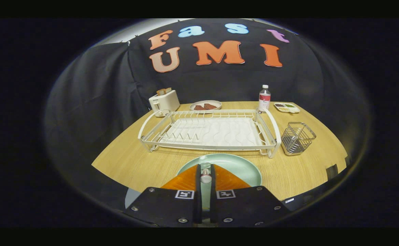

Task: Take the plate from the dish rack, then take the spoon from the basket and place it into the plate.

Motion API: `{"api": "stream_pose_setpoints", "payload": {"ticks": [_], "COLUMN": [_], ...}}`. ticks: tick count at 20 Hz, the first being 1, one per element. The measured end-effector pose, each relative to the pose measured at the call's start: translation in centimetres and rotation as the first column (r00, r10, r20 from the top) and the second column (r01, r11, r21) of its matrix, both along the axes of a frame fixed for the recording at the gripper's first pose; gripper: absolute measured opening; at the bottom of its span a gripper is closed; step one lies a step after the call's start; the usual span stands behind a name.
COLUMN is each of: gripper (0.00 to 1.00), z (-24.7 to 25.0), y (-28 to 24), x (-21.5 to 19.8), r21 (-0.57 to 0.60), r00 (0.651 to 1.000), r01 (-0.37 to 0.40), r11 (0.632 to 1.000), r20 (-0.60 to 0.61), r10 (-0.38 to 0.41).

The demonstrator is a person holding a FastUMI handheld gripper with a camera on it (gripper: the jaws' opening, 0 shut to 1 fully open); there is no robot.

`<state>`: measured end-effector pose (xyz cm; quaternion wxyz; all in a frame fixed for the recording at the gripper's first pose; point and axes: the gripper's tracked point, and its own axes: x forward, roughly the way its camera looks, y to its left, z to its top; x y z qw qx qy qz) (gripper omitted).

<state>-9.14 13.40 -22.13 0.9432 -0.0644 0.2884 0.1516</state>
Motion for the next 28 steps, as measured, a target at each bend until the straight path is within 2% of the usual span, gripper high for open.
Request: {"api": "stream_pose_setpoints", "payload": {"ticks": [3, 10, 11, 13, 15, 16, 20, 28], "gripper": [0.09, 0.22, 0.28, 0.48, 0.61, 0.73, 0.98, 0.98], "z": [-0.1, -0.2, 0.1, 0.6, 1.1, 1.4, 3.2, 10.8], "y": [-0.5, -2.5, -2.5, -3.1, -3.8, -4.1, -6.0, -9.5], "x": [0.3, 0.8, 0.8, 1.3, 1.8, 2.0, 3.1, 6.7], "r21": [0.006, 0.005, 0.016, 0.022, 0.018, 0.018, 0.015, 0.039], "r00": [1.000, 0.999, 0.998, 0.998, 0.996, 0.996, 0.990, 0.959], "r01": [0.002, 0.049, 0.053, 0.066, 0.084, 0.092, 0.133, 0.189], "r11": [1.000, 0.999, 0.998, 0.998, 0.996, 0.996, 0.991, 0.981], "r20": [-0.004, -0.022, -0.017, 0.000, 0.011, 0.015, 0.052, 0.207], "r10": [-0.002, -0.049, -0.053, -0.066, -0.084, -0.092, -0.134, -0.193]}}
